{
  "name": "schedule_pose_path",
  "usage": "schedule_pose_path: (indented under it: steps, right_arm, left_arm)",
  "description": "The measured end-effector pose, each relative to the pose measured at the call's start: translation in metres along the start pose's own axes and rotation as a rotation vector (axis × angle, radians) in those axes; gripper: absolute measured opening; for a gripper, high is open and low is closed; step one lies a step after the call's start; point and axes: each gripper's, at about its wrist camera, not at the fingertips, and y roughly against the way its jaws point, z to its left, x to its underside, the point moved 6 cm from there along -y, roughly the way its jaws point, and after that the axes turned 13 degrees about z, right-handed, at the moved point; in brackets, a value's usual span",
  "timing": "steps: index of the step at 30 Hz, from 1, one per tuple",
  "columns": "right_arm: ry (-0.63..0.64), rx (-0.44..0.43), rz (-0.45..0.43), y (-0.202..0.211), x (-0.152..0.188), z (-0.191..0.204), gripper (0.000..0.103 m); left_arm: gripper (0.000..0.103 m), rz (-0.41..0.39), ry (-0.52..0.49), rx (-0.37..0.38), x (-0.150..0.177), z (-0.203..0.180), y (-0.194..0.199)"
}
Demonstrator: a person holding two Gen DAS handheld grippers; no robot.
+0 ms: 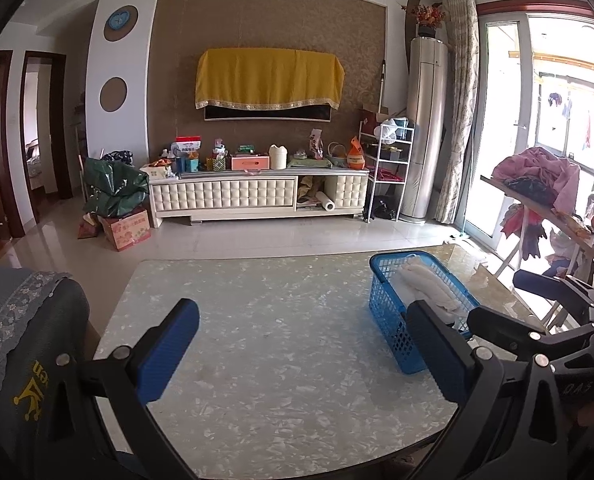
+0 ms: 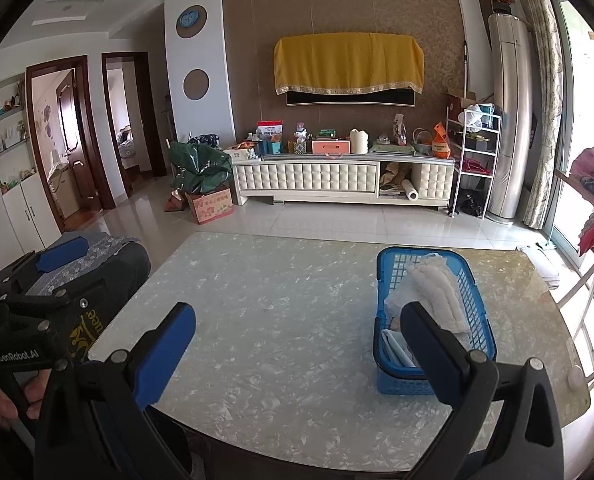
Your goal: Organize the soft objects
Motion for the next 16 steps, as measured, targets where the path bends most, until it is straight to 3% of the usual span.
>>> schedule_pose_path:
  steps: [16]
  right_arm:
    - [-0.006,0.001,0.001,0.000,-0.002,0.001,0.103]
  left_arm:
    - [0.103,0.002,-0.042,-0.004,0.002,-0.012,0.003]
